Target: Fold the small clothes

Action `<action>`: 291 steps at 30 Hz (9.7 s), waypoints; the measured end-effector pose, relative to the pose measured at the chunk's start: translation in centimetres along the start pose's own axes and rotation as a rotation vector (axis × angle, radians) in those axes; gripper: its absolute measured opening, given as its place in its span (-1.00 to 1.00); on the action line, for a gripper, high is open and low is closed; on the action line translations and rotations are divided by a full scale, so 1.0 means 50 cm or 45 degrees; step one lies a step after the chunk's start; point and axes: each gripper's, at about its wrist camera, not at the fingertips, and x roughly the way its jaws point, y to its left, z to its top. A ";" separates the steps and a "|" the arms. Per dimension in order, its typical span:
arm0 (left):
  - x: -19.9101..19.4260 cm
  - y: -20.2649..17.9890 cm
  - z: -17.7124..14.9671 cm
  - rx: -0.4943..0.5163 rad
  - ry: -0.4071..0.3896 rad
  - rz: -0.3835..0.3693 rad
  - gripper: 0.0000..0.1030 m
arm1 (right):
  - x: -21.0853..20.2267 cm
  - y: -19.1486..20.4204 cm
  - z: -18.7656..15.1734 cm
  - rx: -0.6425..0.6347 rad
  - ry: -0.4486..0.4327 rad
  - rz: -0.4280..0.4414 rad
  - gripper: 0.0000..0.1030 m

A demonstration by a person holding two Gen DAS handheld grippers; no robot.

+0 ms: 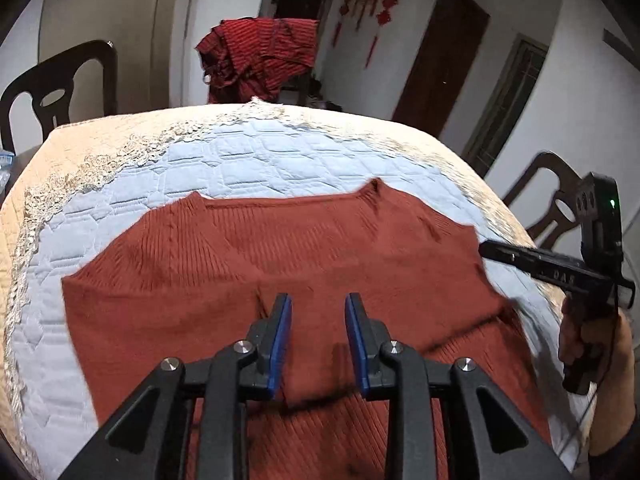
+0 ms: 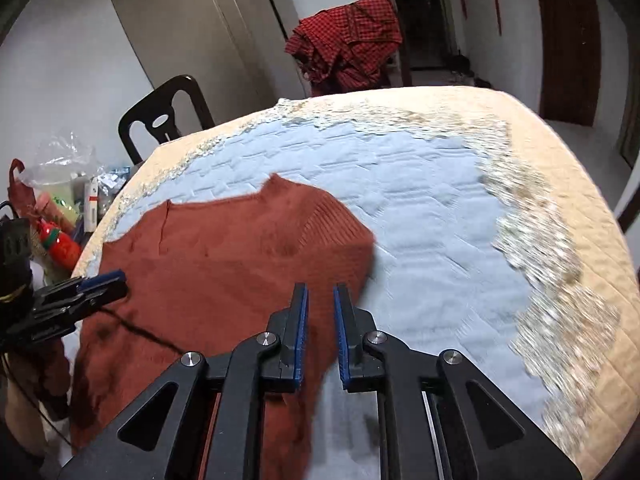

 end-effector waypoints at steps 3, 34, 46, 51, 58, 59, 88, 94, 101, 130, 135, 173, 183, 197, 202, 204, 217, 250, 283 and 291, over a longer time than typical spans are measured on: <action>0.045 0.019 0.001 -0.050 0.076 0.014 -0.42 | 0.051 -0.013 0.007 0.019 0.062 -0.057 -0.76; -0.250 0.059 -0.224 -0.110 -0.061 0.065 0.01 | -0.214 0.037 -0.190 -0.020 -0.045 0.106 -0.44; -0.282 0.043 -0.375 -0.268 0.012 0.018 0.15 | -0.214 0.059 -0.358 0.106 0.065 0.212 -0.24; -0.281 0.022 -0.383 -0.288 0.009 -0.014 0.14 | -0.214 0.064 -0.384 0.150 0.085 0.280 -0.24; -0.257 -0.002 -0.382 -0.278 0.017 -0.021 -0.42 | -0.210 0.074 -0.386 0.167 0.092 0.308 -0.24; -0.256 0.002 -0.381 -0.295 0.017 -0.037 -0.53 | -0.209 0.076 -0.388 0.168 0.094 0.315 -0.24; -0.287 0.080 -0.406 -0.471 -0.043 -0.089 -0.33 | -0.247 -0.004 -0.393 0.268 0.037 0.266 -0.47; -0.260 0.067 -0.379 -0.428 -0.051 -0.075 -0.27 | -0.220 0.009 -0.375 0.225 0.071 0.270 -0.43; -0.276 0.065 -0.409 -0.457 -0.033 -0.186 -0.29 | -0.216 0.016 -0.392 0.239 0.111 0.350 -0.43; -0.338 0.027 -0.398 -0.330 -0.094 -0.150 -0.83 | -0.266 0.030 -0.382 0.215 0.001 0.390 -0.87; -0.381 0.028 -0.406 -0.334 -0.135 -0.189 -0.83 | -0.310 0.032 -0.391 0.219 -0.035 0.431 -0.88; -0.093 0.213 -0.095 -0.586 -0.055 -0.115 -0.83 | -0.059 -0.057 -0.063 0.433 0.019 0.517 -0.88; -0.041 0.254 -0.061 -0.704 -0.002 -0.146 -0.81 | 0.018 -0.087 -0.018 0.533 0.092 0.522 -0.86; -0.108 0.270 -0.048 -0.701 -0.187 -0.124 -0.21 | -0.003 -0.116 0.000 0.645 -0.069 0.544 -0.26; -0.122 0.233 -0.064 -0.581 -0.151 -0.094 -0.21 | -0.038 -0.075 -0.005 0.475 -0.083 0.477 -0.26; -0.131 0.213 -0.080 -0.534 -0.136 -0.096 -0.21 | -0.049 -0.063 -0.018 0.430 -0.071 0.447 -0.26; -0.212 0.087 -0.189 -0.236 -0.127 0.005 -0.17 | -0.151 0.023 -0.172 0.165 -0.079 0.270 -0.26; -0.172 0.125 -0.205 -0.253 -0.073 0.074 -0.12 | -0.129 0.030 -0.195 -0.134 0.048 0.169 -0.91; -0.168 0.178 -0.251 -0.796 -0.105 -0.092 -0.15 | -0.114 -0.053 -0.237 0.603 -0.003 0.433 -0.34; -0.167 0.157 -0.231 -0.737 -0.115 -0.010 -0.63 | -0.120 -0.059 -0.238 0.630 -0.018 0.414 -0.73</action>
